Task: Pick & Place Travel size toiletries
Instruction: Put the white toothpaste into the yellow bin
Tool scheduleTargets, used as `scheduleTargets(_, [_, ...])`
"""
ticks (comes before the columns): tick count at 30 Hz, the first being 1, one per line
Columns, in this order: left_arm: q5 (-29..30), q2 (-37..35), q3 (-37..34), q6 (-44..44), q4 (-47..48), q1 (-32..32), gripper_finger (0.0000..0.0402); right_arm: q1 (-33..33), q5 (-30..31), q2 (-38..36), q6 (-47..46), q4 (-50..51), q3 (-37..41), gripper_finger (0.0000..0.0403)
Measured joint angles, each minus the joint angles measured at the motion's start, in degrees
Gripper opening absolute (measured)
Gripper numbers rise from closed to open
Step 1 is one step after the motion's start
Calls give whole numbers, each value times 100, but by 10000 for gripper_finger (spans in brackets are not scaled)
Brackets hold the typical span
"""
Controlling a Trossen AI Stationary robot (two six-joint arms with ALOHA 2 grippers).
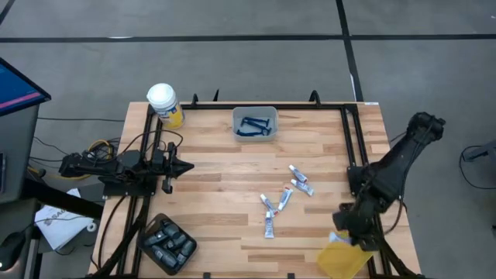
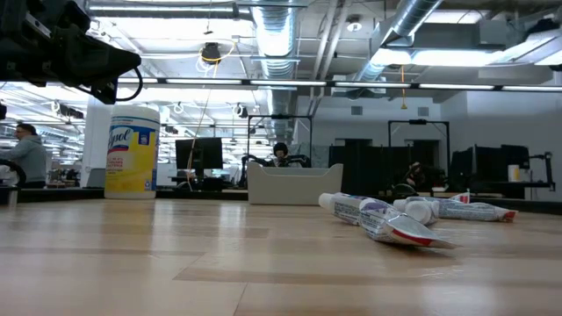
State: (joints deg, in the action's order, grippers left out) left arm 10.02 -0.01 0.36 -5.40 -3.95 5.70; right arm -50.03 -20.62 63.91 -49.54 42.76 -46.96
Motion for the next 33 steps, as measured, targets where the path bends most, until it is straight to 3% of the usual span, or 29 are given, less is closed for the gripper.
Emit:
scheduleTargets(10, [-1,0,0,-1,0,-1,8,-811,-64,1389,0,53,2,49])
scheduleTargets(23, [0,0,0,-1,0,1,8,-801,-33,2496,729,58,-206,50])
scheduleTargets(33, [0,0,0,2,0,0,8,-721,-31,2773,536,13,-350,135])
